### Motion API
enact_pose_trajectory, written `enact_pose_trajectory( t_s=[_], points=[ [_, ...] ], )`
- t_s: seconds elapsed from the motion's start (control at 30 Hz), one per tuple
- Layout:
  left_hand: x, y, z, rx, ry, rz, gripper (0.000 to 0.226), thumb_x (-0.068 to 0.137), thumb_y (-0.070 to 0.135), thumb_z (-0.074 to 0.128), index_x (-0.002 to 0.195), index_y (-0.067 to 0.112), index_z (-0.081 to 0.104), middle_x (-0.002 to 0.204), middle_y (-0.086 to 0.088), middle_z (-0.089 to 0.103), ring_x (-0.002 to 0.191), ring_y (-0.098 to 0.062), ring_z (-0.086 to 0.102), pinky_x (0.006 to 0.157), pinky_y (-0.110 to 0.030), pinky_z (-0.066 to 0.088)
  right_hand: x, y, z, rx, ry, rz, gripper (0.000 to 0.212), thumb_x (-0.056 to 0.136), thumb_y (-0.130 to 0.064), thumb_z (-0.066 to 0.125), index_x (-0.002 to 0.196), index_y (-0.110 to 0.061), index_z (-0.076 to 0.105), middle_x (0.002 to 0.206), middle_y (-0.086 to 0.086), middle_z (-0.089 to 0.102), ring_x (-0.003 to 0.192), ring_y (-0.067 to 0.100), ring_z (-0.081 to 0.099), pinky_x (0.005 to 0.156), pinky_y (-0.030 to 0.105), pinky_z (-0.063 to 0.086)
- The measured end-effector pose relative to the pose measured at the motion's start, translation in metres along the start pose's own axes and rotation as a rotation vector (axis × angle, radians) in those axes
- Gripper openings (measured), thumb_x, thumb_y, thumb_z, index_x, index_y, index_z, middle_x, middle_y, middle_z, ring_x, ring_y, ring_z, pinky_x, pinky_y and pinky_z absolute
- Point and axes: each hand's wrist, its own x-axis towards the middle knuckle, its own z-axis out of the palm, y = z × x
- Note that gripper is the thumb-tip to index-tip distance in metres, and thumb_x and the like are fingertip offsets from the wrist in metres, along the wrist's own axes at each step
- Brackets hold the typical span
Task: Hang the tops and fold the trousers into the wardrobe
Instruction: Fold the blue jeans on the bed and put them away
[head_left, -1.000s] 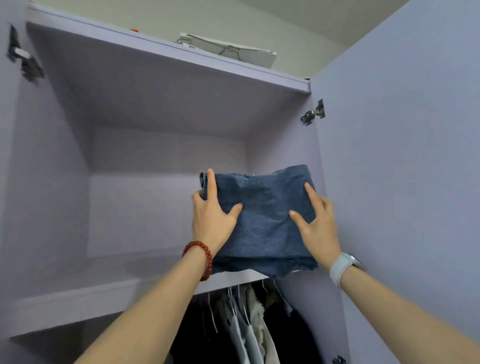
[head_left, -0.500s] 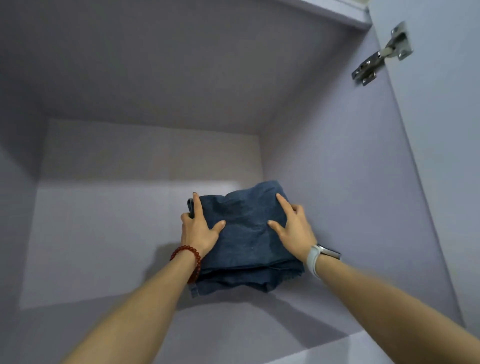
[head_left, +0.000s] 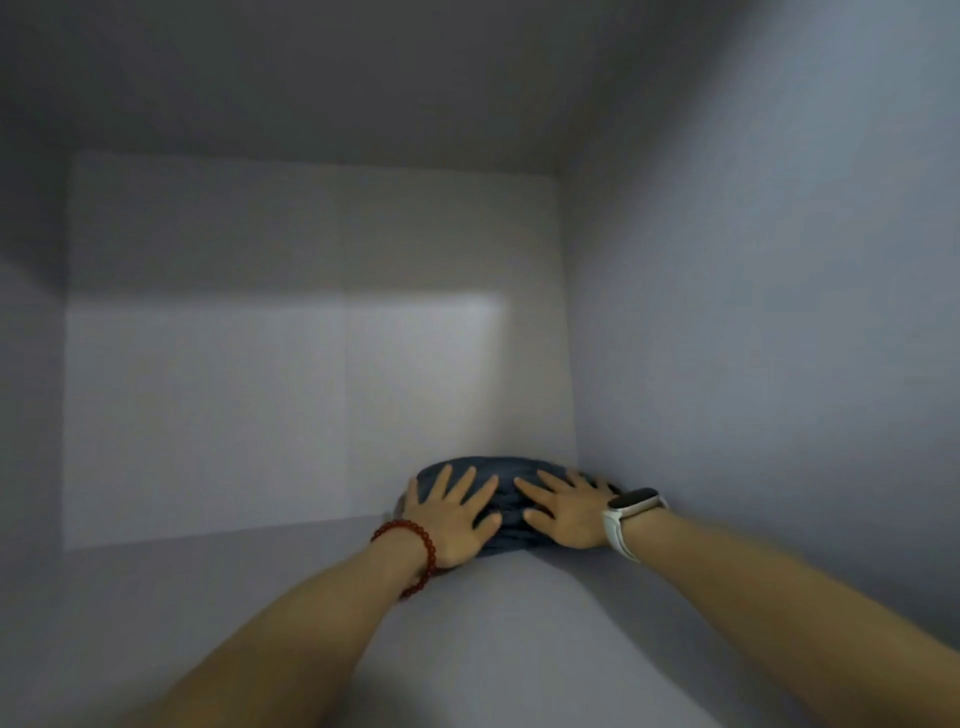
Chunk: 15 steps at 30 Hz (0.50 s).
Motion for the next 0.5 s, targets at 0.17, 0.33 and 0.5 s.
enact_pose_trajectory(
  t_s=[0.17, 0.33, 0.5],
  points=[
    [0.001, -0.004, 0.019, 0.021, -0.122, 0.025, 0.06, 0.096, 0.057, 0.014, 0.144, 0.037, -0.015, 0.154, 0.005, -0.023, 0.142, -0.021, -0.018, 0.116, -0.045, -0.01, -0.012, 0.006, 0.017, -0.062, -0.066, -0.041, 0.057, 0.099, -0.05, 0.017, 0.146, -0.035, -0.012, 0.156, -0.003, -0.017, 0.143, 0.03, -0.015, 0.114, 0.052, -0.006],
    [-0.014, -0.001, -0.005, 0.06, -0.192, -0.011, 0.061, 0.096, 0.059, 0.013, 0.146, 0.035, -0.01, 0.155, 0.004, -0.019, 0.143, -0.022, -0.015, 0.115, -0.046, -0.008, -0.026, 0.001, 0.007, -0.085, -0.116, 0.022, 0.058, 0.098, -0.053, 0.017, 0.147, -0.035, -0.007, 0.157, -0.004, -0.014, 0.144, 0.027, -0.011, 0.115, 0.052, 0.0],
    [-0.059, -0.01, -0.062, 0.268, 0.098, -0.032, 0.062, 0.097, 0.05, 0.031, 0.149, 0.032, 0.003, 0.157, -0.002, -0.01, 0.144, -0.026, -0.008, 0.114, -0.054, -0.001, -0.067, -0.016, -0.034, 0.04, 0.264, 0.0, 0.05, 0.099, -0.036, 0.034, 0.146, -0.021, 0.026, 0.153, 0.005, 0.024, 0.138, 0.029, 0.025, 0.11, 0.048, 0.027]
  ],
)
